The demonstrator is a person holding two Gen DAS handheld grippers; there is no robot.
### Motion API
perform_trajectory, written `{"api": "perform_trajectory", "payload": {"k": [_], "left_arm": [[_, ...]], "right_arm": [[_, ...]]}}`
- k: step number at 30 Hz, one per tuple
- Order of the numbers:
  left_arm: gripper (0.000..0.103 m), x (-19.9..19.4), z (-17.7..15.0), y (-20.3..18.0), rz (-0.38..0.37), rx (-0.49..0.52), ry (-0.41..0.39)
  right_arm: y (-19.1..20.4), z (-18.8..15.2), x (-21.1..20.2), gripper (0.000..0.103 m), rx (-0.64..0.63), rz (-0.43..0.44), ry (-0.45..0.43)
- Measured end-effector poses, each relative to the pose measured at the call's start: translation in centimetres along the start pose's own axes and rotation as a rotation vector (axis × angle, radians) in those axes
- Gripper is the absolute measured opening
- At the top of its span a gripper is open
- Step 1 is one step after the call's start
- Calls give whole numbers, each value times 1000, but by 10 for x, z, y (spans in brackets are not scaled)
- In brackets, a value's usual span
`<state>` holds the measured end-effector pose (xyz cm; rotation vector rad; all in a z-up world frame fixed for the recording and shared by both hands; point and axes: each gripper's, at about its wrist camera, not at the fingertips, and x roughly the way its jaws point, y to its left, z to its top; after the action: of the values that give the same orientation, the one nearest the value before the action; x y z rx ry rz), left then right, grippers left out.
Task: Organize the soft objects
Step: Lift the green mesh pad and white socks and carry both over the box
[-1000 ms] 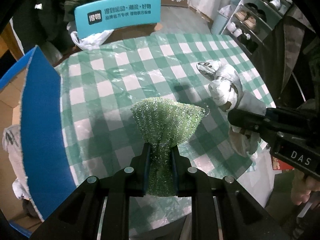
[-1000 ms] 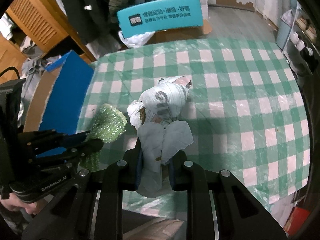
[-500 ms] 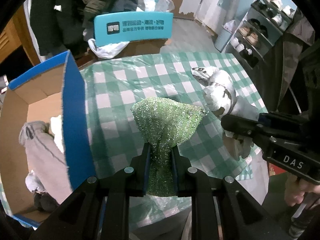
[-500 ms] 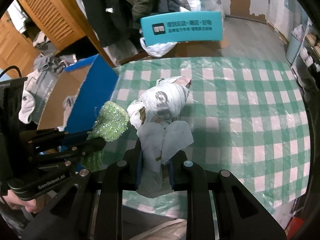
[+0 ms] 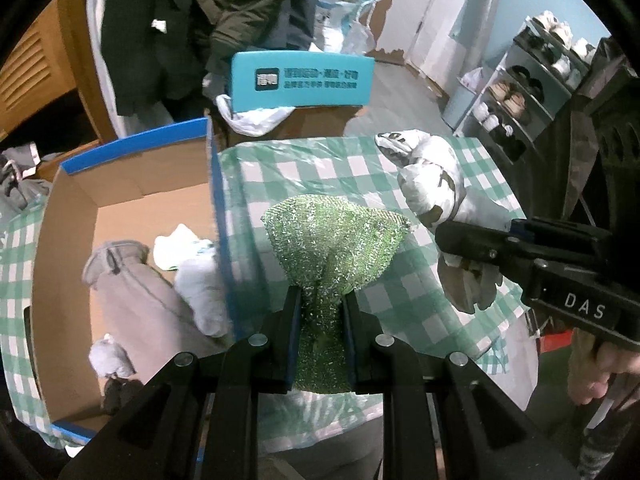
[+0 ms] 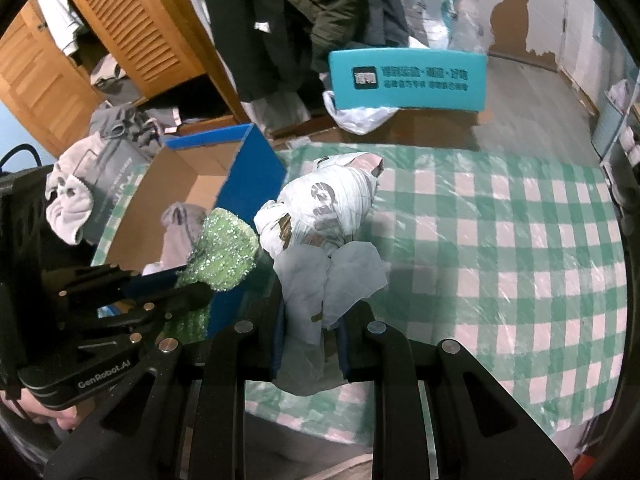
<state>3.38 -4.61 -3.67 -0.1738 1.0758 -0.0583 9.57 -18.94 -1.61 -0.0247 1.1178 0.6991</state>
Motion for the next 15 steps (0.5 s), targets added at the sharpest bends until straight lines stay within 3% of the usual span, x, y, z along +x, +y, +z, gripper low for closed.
{"api": "perform_trajectory", "payload": {"k": [15], "left_arm": [[19,-26,-1,58,33,-96,-55]], "right_arm": [[51,24,13,19,-65,46,1]]}}
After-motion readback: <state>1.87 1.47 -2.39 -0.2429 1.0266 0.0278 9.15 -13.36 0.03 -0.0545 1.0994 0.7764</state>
